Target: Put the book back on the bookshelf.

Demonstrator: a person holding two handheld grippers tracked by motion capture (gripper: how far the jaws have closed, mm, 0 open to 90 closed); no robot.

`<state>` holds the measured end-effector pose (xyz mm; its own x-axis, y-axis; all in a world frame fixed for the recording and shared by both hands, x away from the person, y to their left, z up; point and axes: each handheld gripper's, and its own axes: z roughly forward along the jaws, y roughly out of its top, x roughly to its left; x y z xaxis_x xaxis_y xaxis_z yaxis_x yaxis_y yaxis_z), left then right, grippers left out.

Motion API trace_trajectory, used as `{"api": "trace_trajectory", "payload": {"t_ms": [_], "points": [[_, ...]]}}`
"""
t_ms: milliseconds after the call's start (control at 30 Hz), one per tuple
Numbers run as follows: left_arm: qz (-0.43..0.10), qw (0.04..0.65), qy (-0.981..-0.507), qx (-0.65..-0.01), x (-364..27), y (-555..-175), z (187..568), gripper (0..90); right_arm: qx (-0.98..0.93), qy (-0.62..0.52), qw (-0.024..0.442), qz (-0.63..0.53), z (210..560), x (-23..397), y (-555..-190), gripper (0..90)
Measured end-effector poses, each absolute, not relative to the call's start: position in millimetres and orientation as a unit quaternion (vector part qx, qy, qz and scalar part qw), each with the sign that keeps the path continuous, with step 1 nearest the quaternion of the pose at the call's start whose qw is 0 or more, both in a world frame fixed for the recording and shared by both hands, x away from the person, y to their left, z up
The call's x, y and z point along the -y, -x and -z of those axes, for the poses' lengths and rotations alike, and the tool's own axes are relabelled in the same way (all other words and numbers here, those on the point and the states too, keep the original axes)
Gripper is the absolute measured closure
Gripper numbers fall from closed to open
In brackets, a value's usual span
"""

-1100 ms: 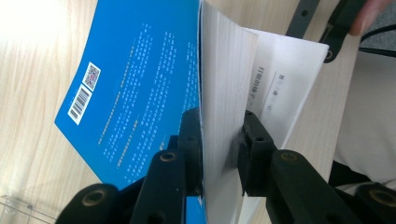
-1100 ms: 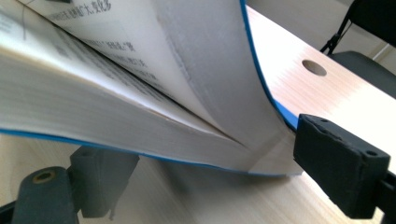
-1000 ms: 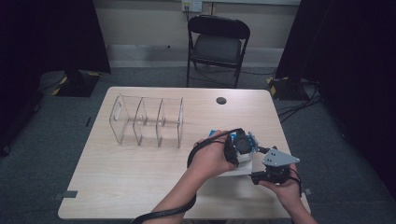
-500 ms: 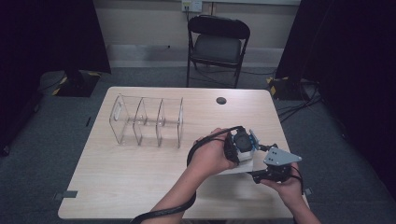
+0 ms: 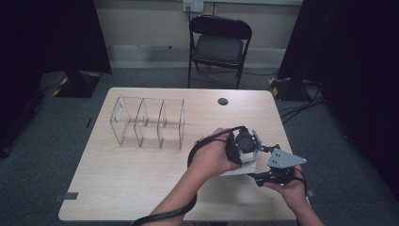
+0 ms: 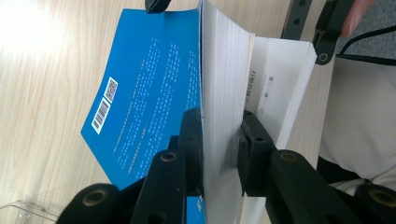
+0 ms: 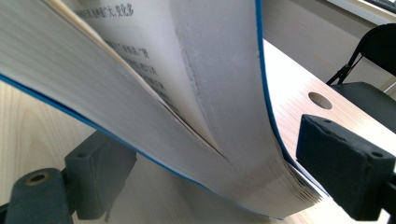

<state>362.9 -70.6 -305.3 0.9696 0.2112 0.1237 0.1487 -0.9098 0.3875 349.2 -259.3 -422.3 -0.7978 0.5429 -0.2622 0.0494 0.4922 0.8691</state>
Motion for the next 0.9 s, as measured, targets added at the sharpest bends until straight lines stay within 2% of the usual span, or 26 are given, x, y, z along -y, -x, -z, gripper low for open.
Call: {"api": "trace_trajectory", "payload": {"t_ms": [233, 433, 500, 567, 733, 800, 900], "points": [[-0.081, 0.192, -0.974, -0.092, 71.6, -362.9, 305.4, 74.6, -0.828, -0.165, 0.260, -0.469, 422.7, 253.6, -350.5, 12.5], [-0.079, 0.195, -0.974, -0.085, 69.4, -362.3, 306.3, 73.9, -0.842, -0.110, 0.238, -0.471, 421.1, 251.8, -351.2, 38.6], [-0.069, 0.226, -0.968, -0.087, 64.1, -363.1, 303.0, 70.6, -0.849, -0.106, 0.208, -0.474, 421.8, 253.8, -351.9, 47.4], [-0.074, 0.244, -0.963, -0.083, 58.3, -364.5, 302.9, 67.2, -0.850, -0.103, 0.210, -0.473, 421.0, 252.5, -350.3, 48.8], [-0.090, 0.305, -0.944, -0.089, 39.8, -369.9, 303.8, 43.3, -0.846, -0.108, 0.201, -0.482, 418.4, 255.6, -353.2, 49.9], [-0.078, 0.314, -0.941, -0.101, 34.3, -370.0, 300.0, 41.8, -0.847, -0.112, 0.195, -0.482, 417.5, 256.9, -353.8, 50.0], [-0.094, 0.317, -0.937, -0.111, 24.7, -369.6, 292.4, 41.4, -0.844, -0.122, 0.185, -0.488, 416.8, 259.9, -356.1, 50.0]]}}
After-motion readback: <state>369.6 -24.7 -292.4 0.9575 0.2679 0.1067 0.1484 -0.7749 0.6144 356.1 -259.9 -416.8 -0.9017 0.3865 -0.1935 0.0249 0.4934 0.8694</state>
